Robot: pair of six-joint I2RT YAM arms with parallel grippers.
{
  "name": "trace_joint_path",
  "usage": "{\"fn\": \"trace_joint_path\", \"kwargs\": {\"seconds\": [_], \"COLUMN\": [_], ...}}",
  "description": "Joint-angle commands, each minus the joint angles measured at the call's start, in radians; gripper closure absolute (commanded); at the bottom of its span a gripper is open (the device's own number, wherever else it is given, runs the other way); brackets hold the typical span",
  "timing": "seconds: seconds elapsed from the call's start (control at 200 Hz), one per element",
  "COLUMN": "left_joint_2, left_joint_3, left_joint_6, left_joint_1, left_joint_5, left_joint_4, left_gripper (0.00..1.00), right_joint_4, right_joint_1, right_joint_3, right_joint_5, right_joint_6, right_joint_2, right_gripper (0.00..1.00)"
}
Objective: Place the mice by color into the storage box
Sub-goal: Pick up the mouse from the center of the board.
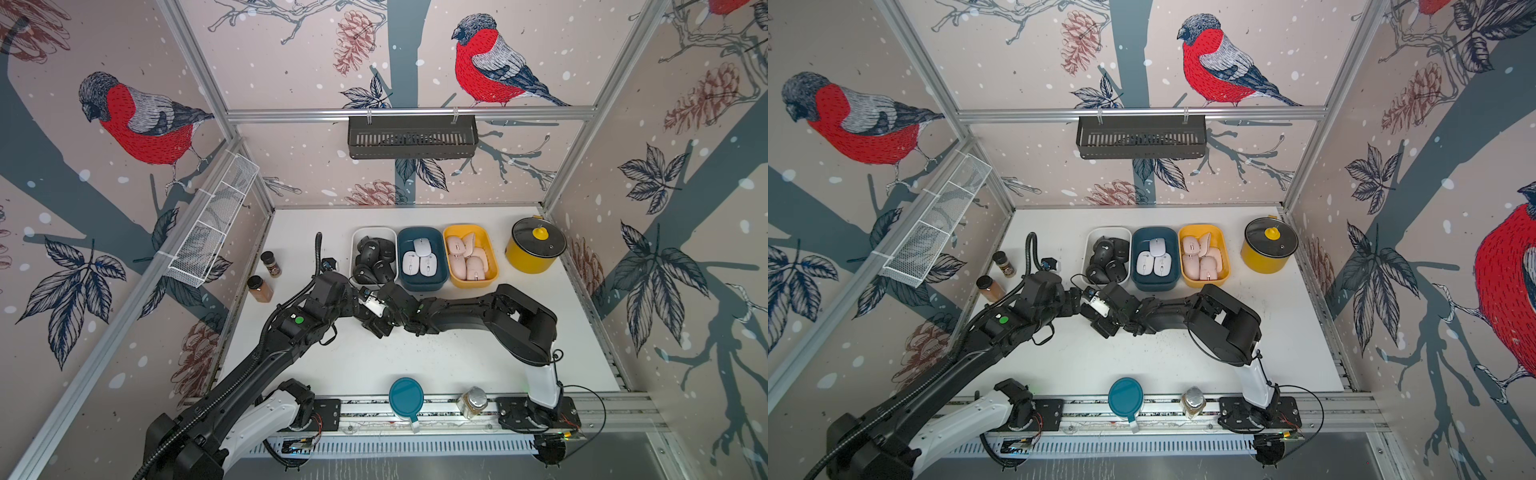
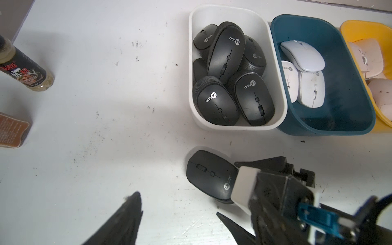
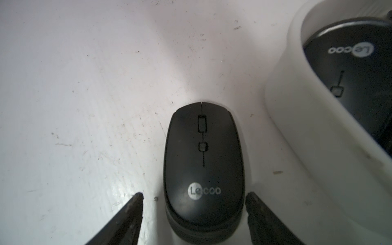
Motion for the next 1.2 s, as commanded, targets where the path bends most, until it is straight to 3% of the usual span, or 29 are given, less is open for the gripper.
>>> {"fn": "trace_joint_path", "kwargs": {"seconds": [0.0,0.485,0.865,1.196], "left_joint_2": [-0.005,-0.009,-0.027,-0.027], "left_joint_3": [0.003,0.009,0.021,0.054], "left_joint_6": [0.004,0.001,-0.006,0.006], "left_joint_1": [0.001,0.001,0.002,0.002], "left_joint_5": [0.009,0.002,-0.022,-0.086], "left_joint_4": [0.002,-0.009,-0.024,-0.052], "left_gripper": [0.2,0.2,0.2,0.2], "right_joint_4": [0.022,0.042,0.059,0.09], "right_joint_1": [0.002,0.003,0.001,-0.008], "right_joint_3": [0.015,0.062,0.025,-0.039], "right_joint_5": [0.013,0.019,0.023,0.048], "right_joint_6": [-0.024,-0.019,0.001,0.04], "right_joint_2": [0.016,0.082,0.06,0.015], "right_gripper": [0.23,0.28,0.47,0.47]}}
